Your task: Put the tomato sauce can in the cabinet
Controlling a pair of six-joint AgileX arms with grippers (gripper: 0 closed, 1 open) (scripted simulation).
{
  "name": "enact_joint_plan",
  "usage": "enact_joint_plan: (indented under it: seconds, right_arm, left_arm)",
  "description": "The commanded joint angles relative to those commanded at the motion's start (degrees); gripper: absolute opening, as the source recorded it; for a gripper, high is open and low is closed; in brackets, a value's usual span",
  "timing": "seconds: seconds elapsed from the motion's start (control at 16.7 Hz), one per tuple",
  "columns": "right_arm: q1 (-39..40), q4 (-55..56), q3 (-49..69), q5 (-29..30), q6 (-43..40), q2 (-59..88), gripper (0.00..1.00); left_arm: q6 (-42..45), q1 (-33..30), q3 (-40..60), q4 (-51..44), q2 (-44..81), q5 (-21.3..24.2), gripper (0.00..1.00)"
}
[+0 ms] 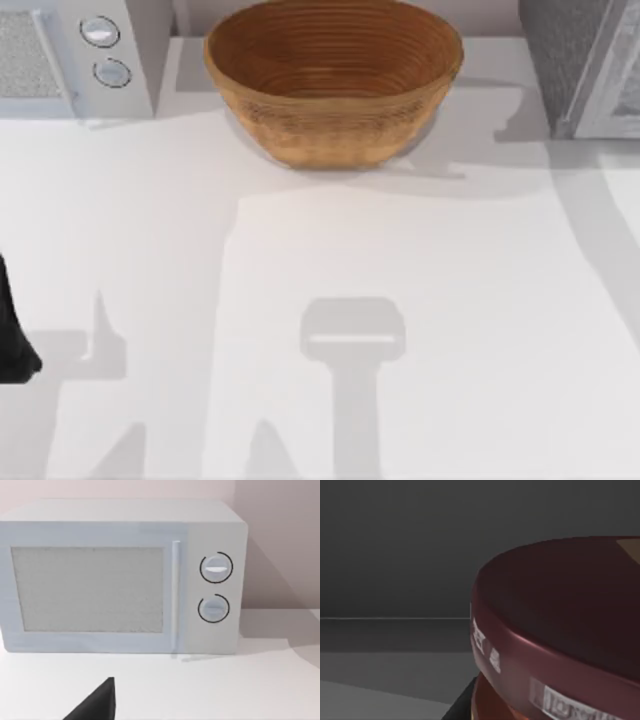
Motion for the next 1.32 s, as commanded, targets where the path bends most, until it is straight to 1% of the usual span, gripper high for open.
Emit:
enact_joint_plan:
  seconds: [0.18,0.54,0.66,0.78,1.08,1.32]
  right_arm:
    - [0.68,-1.43,5.16,0.41,0.08,3.73,0.0]
    - [0.45,-1.45,5.57,0.36,0.22,4.09,0.0]
    - [-0.31,-0.99,7.57,-0.03,0.43,6.18,0.0]
    - [-1.14,-0.39,11.77,-0.68,0.47,10.68,0.0]
    - [-2.51,1.72,25.09,-2.81,0.11,27.58,0.0]
    - [-4.32,3.09,30.49,-4.02,0.17,33.49,0.0]
  left_arm:
    - [0.0,0.0,0.0,0.0,0.0,0.0,1.0]
    - [0.0,0.0,0.0,0.0,0.0,0.0,1.0]
    - [0.0,0.0,0.0,0.0,0.0,0.0,1.0]
    - [0.0,0.0,0.0,0.0,0.0,0.0,1.0]
    - [0.0,0.0,0.0,0.0,0.0,0.0,1.0]
    - [0.0,0.0,0.0,0.0,0.0,0.0,1.0]
